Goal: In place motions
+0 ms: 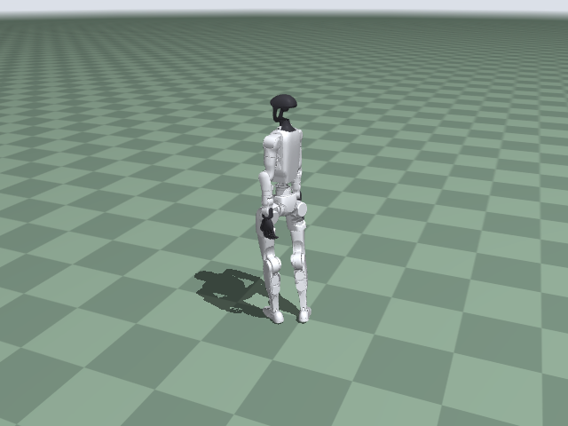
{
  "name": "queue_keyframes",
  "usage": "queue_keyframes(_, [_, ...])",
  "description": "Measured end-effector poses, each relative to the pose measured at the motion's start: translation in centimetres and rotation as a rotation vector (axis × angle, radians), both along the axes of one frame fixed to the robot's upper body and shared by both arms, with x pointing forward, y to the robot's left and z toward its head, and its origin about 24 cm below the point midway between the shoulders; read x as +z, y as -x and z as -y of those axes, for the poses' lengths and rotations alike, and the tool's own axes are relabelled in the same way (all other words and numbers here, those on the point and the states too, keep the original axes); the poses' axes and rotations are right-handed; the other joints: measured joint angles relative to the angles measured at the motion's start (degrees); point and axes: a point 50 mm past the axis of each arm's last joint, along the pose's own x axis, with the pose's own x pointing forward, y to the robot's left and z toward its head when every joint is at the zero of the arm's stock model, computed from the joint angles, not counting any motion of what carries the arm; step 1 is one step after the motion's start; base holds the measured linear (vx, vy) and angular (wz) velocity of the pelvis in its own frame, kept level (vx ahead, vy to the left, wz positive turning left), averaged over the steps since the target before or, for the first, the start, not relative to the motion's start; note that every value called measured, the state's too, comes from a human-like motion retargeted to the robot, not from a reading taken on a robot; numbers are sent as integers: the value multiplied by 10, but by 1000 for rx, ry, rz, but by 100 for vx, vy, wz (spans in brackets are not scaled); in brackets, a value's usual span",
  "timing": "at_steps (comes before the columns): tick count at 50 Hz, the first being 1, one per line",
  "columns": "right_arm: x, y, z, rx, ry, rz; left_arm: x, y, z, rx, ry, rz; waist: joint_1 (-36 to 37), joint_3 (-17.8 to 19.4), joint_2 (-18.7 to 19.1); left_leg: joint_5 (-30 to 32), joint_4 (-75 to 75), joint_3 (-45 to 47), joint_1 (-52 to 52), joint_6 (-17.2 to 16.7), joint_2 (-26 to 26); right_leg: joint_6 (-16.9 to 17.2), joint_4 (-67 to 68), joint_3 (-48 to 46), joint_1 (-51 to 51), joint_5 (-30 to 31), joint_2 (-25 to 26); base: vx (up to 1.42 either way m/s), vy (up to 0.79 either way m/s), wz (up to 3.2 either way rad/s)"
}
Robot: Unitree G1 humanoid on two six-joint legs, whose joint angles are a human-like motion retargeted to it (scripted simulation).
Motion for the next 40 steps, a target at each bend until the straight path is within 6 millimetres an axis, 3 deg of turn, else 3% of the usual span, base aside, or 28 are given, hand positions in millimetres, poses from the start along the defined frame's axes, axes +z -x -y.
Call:
queue_keyframes(12, [-2,-18,-19,58,-79,64,0,2,-4,13,-19,3,-26,-5,-1,-12,-6,30,7,9,10,-9,-1,48,-19,10,4,-7,-11,-36])
queue_keyframes(17, [-2,-8,-17,59,-75,34,0,6,-8,39,-26,1,-59,-9,3,-25,-8,53,16,14,21,-17,-1,91,-33,19,9,-7,-17,-75])
queue_keyframes(24, [1,11,1,21,-2,-45,0,10,-12,87,-30,3,-124,-17,9,-45,-14,92,28,22,39,-25,0,152,-61,34,21,-16,-22,-78])
queue_keyframes(33, [7,31,25,-65,99,-125,0,0,-12,101,15,21,-180,-11,16,-67,-24,164,54,27,61,-35,1,231,-88,56,38,-23,-17,-79])
queue_keyframes(40, [6,35,21,-74,93,-135,0,-3,-12,110,27,36,-238,-11,21,-74,-29,188,65,28,72,-37,0,255,-96,67,48,-26,-5,-34])
